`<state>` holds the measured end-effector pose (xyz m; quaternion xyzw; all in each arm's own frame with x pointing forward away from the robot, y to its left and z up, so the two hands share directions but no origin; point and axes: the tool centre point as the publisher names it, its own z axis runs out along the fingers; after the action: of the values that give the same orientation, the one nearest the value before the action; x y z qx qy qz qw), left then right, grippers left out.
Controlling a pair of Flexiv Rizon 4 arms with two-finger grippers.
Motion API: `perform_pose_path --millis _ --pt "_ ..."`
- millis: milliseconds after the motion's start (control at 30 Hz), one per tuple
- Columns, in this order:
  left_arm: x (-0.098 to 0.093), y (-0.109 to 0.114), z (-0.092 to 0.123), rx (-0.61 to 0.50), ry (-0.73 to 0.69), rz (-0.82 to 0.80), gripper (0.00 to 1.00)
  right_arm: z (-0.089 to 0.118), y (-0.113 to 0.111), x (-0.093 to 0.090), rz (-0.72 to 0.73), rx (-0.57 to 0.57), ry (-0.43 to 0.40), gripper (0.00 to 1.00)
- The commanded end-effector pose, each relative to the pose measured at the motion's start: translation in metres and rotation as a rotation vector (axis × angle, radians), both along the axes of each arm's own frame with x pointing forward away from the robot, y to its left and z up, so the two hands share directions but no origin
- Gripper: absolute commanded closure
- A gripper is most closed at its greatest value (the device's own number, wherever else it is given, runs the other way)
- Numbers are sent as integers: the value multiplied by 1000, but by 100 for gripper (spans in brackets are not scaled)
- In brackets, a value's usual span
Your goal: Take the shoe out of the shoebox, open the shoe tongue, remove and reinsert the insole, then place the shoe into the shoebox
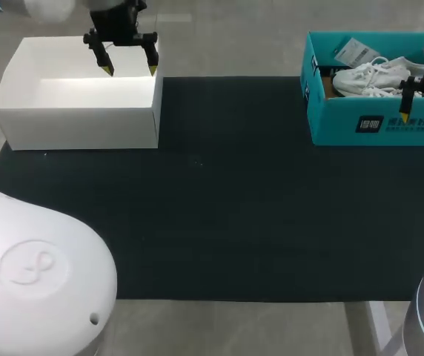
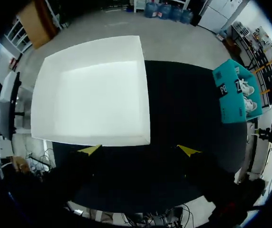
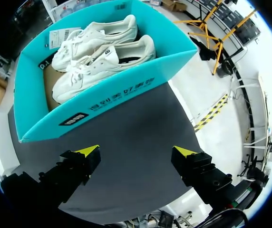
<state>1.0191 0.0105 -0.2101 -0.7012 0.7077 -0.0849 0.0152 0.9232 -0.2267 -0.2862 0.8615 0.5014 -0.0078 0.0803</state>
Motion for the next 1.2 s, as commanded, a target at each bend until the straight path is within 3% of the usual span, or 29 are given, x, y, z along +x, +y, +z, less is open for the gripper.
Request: perform_pose_path --millis 33,300,533,733,867,1133,1200 --pt "6 -5 2 -271 310 332 0 -2 3 1 -10 8 -9 0" --pt "2 -17 1 -288 250 191 0 -5 7 -5 -3 20 -14 0" --pt "-13 -17 8 -152 153 -15 0 -5 7 -8 6 1 -15 0" --pt "-25 -7 9 -52 102 -99 0 -6 7 -6 19 -10 -22 0" --pt "-30 1 -2 28 83 -84 0 -7 7 -6 41 -24 -16 0" --pt "-32 8 -22 53 112 6 0 -9 6 -5 60 -36 -3 0" --pt "-32 7 -24 78 129 21 0 -5 8 -2 65 46 -1 0"
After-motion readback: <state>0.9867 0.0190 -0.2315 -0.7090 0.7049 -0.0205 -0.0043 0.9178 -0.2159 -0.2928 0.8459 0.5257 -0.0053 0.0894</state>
